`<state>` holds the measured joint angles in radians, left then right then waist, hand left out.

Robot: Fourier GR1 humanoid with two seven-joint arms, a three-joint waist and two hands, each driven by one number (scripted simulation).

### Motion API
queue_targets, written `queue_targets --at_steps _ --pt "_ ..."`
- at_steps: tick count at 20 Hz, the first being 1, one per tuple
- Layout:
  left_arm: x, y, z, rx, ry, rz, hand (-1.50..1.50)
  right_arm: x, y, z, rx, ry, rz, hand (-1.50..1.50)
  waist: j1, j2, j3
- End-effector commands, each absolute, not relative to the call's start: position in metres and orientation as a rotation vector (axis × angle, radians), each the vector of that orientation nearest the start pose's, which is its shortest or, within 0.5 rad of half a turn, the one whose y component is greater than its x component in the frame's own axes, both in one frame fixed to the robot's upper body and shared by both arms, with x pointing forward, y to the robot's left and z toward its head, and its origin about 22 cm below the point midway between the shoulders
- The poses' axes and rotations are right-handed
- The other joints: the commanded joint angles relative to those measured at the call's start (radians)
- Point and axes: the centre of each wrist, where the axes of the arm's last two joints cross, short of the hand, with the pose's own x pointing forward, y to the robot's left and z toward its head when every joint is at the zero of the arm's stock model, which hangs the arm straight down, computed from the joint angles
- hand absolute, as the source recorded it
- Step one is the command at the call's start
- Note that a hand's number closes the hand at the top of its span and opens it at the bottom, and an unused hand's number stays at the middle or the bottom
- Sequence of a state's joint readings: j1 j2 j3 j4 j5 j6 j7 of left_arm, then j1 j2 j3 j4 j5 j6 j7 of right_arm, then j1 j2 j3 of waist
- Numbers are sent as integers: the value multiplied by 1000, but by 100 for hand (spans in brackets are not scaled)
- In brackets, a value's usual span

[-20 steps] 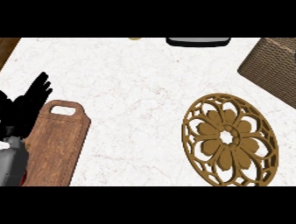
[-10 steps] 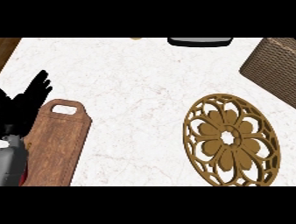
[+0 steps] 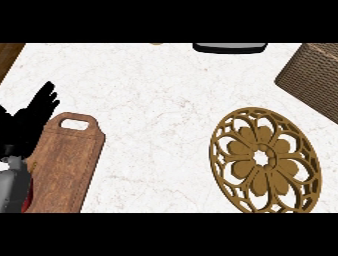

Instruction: Pick the lemon from the placemat and place it in the basket

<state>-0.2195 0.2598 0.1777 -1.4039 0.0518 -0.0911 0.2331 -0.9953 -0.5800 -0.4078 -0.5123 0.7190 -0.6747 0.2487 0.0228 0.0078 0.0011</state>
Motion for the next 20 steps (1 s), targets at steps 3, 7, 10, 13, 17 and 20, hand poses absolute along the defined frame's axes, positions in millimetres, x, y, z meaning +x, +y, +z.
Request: queue_targets --at_steps 3,7,10,13,17,20 --pt "304 313 52 192 -1391 -70 0 416 -408 176 -1365 -1393 -570 -150 -14 -2 1" --pt "294 318 41 189 -1385 -63 0 399 -427 189 -1312 -1431 -770 -150 -37 -12 0" --pt "286 312 43 214 -1378 -63 0 362 -472 190 -1274 -1439 -811 -150 -37 -14 0" --pt "279 342 26 230 -1341 -37 0 334 -484 180 -1217 -1411 -752 -150 -58 -19 -2" --pt "292 315 48 208 -1384 -32 0 284 -516 178 -1168 -1398 -636 -150 -69 -21 -2" --pt "278 332 35 215 -1366 -38 0 237 -541 174 -1119 -1409 -609 -150 -64 -18 -1"
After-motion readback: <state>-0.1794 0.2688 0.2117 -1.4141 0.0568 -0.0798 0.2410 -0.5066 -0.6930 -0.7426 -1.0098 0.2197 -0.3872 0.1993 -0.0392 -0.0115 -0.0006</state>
